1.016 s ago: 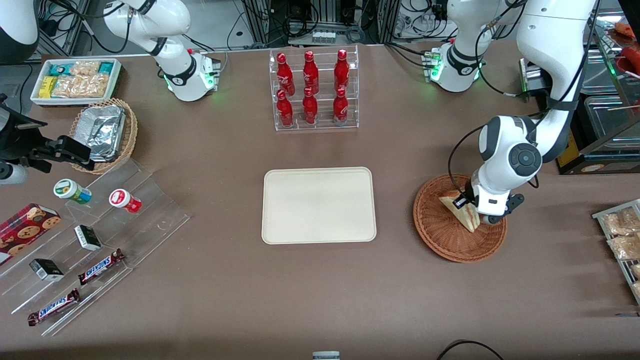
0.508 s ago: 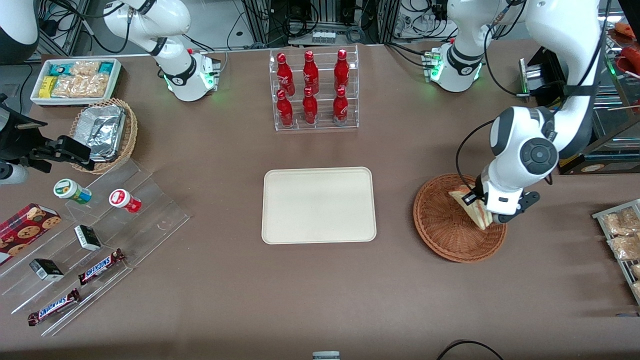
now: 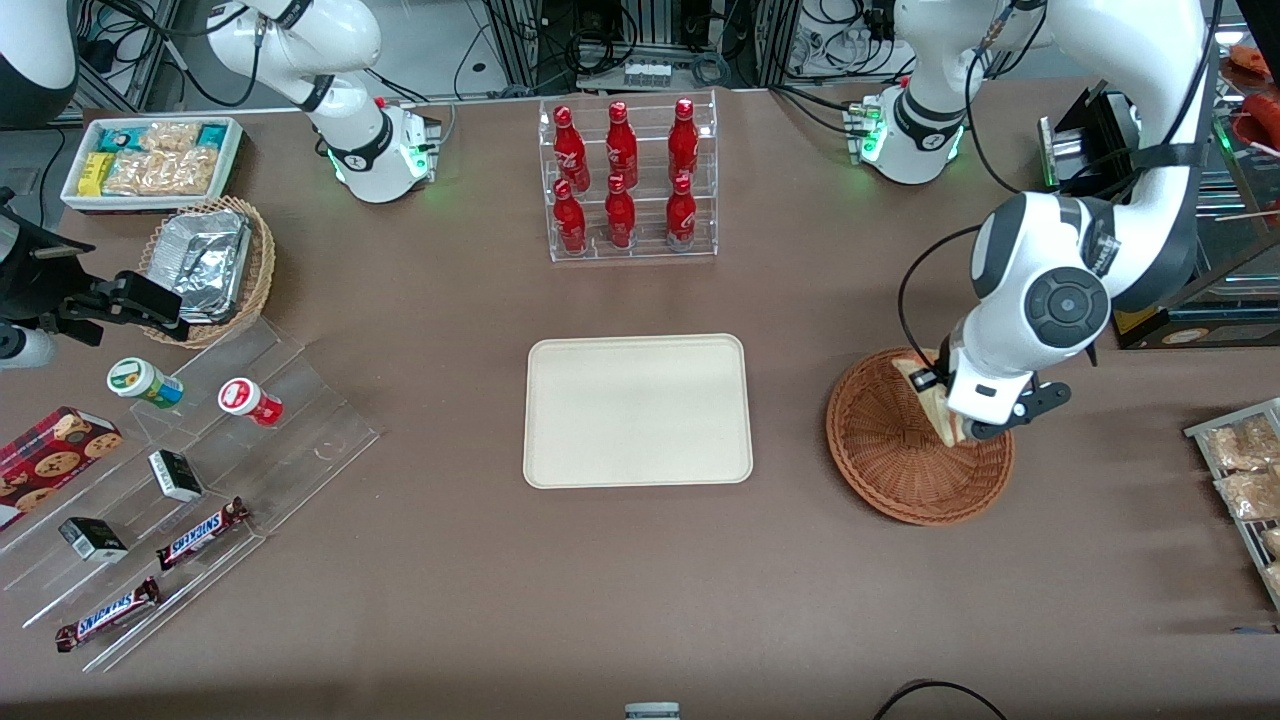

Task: Place sandwich from basket to tray
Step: 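Lift the sandwich and carry it over the cream tray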

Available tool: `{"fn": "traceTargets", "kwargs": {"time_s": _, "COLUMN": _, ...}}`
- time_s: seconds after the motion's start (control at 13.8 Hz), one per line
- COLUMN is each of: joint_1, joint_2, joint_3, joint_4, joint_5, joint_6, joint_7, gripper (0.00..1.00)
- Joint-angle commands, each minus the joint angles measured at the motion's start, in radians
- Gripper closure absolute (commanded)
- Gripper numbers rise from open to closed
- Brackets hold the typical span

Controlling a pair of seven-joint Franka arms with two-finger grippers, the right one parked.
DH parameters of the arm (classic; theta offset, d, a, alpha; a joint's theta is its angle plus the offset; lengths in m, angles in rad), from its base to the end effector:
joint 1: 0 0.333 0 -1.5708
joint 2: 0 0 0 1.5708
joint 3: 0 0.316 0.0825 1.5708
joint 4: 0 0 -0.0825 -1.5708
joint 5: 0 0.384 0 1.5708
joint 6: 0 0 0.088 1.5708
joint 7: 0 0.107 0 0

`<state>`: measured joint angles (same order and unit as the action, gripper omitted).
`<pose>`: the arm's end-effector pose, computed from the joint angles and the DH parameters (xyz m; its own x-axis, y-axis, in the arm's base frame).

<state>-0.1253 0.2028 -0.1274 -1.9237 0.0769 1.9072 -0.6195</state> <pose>0.5605 -0.1365 0.3708 0.9298 0.3348 -0.1528 0.3115 -0.9371 -0.1579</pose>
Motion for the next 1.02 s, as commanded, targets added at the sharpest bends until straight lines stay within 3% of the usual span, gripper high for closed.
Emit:
{"fn": "traceTargets", "kwargs": {"time_s": 0.0, "joint_1": -0.004, "joint_2": -0.014, "joint_3": -0.058, "joint_4": 0.029, "joint_5": 0.008, "joint_6": -0.056, "joint_7": 0.05, "gripper": 1.0}}
{"fn": "traceTargets", "kwargs": {"time_s": 0.51, "joint_1": -0.004, "joint_2": 0.061, "joint_3": -0.288, "joint_4": 0.077, "joint_5": 0.003, "joint_6": -0.043, "joint_7": 0.057, "gripper": 1.0}}
{"fn": "traceTargets", "kwargs": {"time_s": 0.94, "joint_1": -0.05, "joint_2": 0.154, "joint_3": -0.333, "joint_4": 0.146, "joint_5": 0.0, "joint_6": 0.021, "joint_7": 0.038, "gripper": 1.0}}
